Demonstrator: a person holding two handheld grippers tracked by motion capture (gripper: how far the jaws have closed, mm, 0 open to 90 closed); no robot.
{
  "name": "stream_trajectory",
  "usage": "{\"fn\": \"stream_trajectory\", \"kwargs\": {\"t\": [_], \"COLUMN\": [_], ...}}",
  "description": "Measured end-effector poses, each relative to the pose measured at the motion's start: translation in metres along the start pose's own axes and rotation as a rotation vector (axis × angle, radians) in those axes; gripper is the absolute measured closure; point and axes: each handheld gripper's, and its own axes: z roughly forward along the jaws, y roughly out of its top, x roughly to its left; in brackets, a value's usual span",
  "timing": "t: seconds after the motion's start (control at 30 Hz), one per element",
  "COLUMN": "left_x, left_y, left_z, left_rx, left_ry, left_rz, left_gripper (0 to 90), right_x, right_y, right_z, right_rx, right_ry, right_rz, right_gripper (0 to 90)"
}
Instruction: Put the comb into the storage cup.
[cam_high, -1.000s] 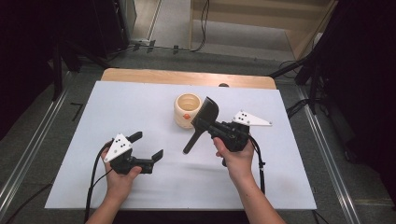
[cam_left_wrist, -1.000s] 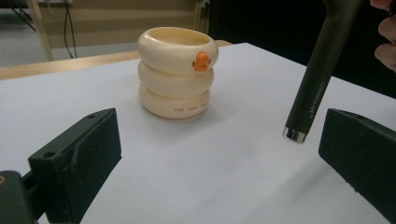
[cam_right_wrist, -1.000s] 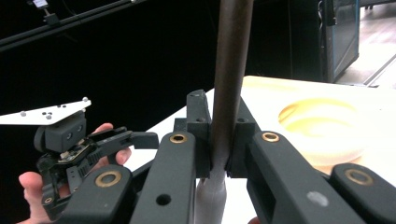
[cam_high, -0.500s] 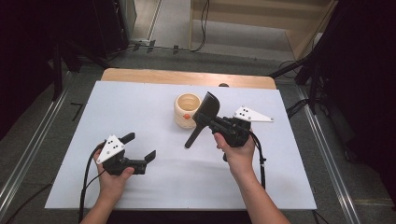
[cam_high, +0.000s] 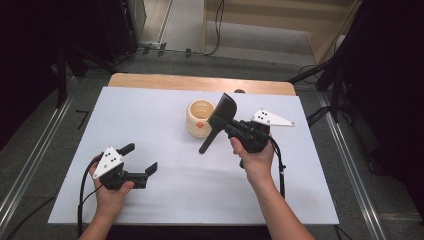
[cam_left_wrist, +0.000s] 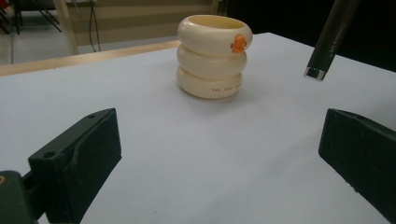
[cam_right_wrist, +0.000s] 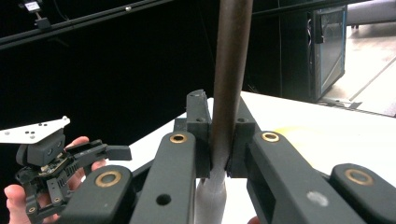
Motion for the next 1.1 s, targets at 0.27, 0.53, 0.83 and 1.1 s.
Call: {"fn": "stream_trajectory", "kwargs": {"t": [0.27, 0.53, 0.83, 1.1], "left_x": [0.008, 0.015, 0.025, 0.033], "left_y": [-0.003, -0.005, -0.008, -0.011], "left_z": [-0.008, -0.016, -0.026, -0.034], "left_rx": [0.003, 0.002, 0.008, 0.009], "left_ry": [0.020, 0.039, 0.075, 0.100], "left_rz": [0.002, 0.007, -0.007, -0.015], "left_gripper": [0.0, 0.0, 0.0, 0.0], "right_x": [-0.002, -0.005, -0.009, -0.013], "right_y": [0.008, 0.015, 0.021, 0.030], "right_z": [0.000, 0.003, 0.005, 0.006], "right_rx": [-0.013, -0.014, -0.017, -0.027], "right_ry": [-0.006, -0.006, -0.024, -0.041], "right_rz": [-0.010, -0.022, -0.039, -0.045], "right_gripper": [81.7, 81.7, 81.7, 81.7]}}
